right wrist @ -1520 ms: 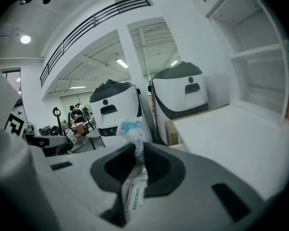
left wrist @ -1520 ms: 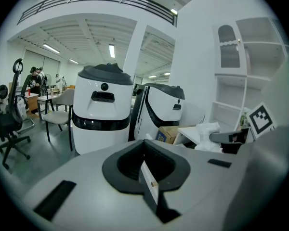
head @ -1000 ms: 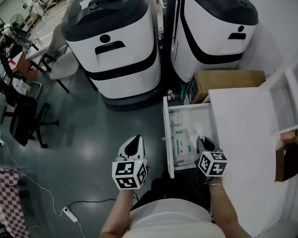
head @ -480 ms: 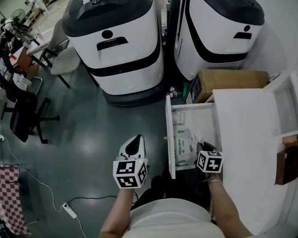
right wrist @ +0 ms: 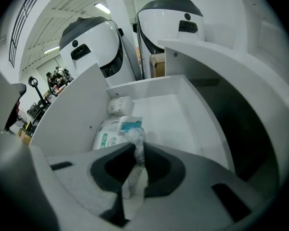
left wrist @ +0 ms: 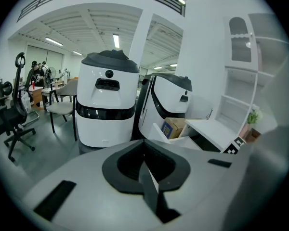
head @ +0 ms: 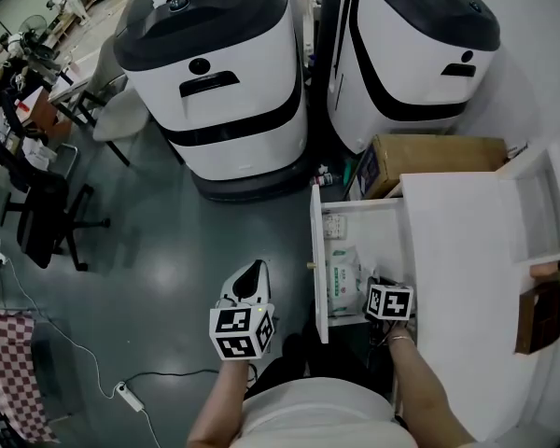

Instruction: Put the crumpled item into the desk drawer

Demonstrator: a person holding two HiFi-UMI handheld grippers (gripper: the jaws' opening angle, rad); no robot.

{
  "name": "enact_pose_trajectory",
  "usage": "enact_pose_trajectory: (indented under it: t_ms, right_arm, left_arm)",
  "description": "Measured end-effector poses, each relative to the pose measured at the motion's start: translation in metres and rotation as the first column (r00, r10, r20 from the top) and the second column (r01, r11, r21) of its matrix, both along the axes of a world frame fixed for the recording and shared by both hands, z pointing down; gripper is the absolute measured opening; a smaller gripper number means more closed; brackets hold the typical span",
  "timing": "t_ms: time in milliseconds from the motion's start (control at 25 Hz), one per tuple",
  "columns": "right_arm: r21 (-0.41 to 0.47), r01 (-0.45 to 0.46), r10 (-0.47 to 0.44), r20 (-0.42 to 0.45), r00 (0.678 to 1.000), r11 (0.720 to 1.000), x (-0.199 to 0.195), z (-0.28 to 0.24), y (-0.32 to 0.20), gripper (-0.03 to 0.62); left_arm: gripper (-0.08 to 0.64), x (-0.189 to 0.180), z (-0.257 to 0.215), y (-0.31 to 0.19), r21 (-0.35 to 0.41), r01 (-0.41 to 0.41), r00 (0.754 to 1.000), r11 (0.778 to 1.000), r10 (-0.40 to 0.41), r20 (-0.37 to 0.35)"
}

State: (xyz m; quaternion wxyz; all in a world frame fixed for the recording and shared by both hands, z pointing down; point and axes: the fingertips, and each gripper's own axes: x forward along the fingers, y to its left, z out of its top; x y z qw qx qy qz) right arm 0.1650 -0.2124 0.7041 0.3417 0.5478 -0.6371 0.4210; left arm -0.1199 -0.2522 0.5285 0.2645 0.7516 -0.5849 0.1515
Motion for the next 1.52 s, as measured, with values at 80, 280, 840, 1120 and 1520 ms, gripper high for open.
enact_pose_trajectory:
  t_ms: [80, 280, 840, 1120, 1520]
  right_arm:
    - [-0.02, 0.005, -0.005, -0.009, 1.0, 1.0, 0.002, 0.006, 0.001, 0.049]
    - [-0.075, 0.022, -0.024, -0.023, 0.999, 0.997, 0.001, 0.02, 0.003, 0.049]
    - [-0.136, 0.027, -0.034, -0.049, 0.998, 0.99, 0.008, 0.04, 0.018, 0.049]
    - [-0.129, 0.022, -0.031, -0.064, 0.998, 0.991, 0.012, 0.042, 0.019, 0.057]
    - [-0.085, 0.011, -0.019, -0.093, 0.996, 0.996, 0.02, 0.028, 0.016, 0.114]
  left_arm:
    - [-0.005, 0.001, 0.001, 0.0, -0.001, 0.001, 1.0, 1.0, -0.001, 0.0]
    - [-0.005, -0.001, 0.003, 0.001, -0.008, 0.013, 1.0, 1.0, -0.013, 0.005]
    - [-0.005, 0.004, 0.011, 0.002, -0.033, 0.011, 1.0, 0.999, -0.011, 0.01]
    - [-0.005, 0.009, 0.015, 0.002, -0.041, -0.001, 1.0, 0.999, 0.001, 0.011]
    - [-0.005, 0.014, 0.016, 0.004, -0.041, -0.01, 1.0, 0.999, 0.01, 0.001]
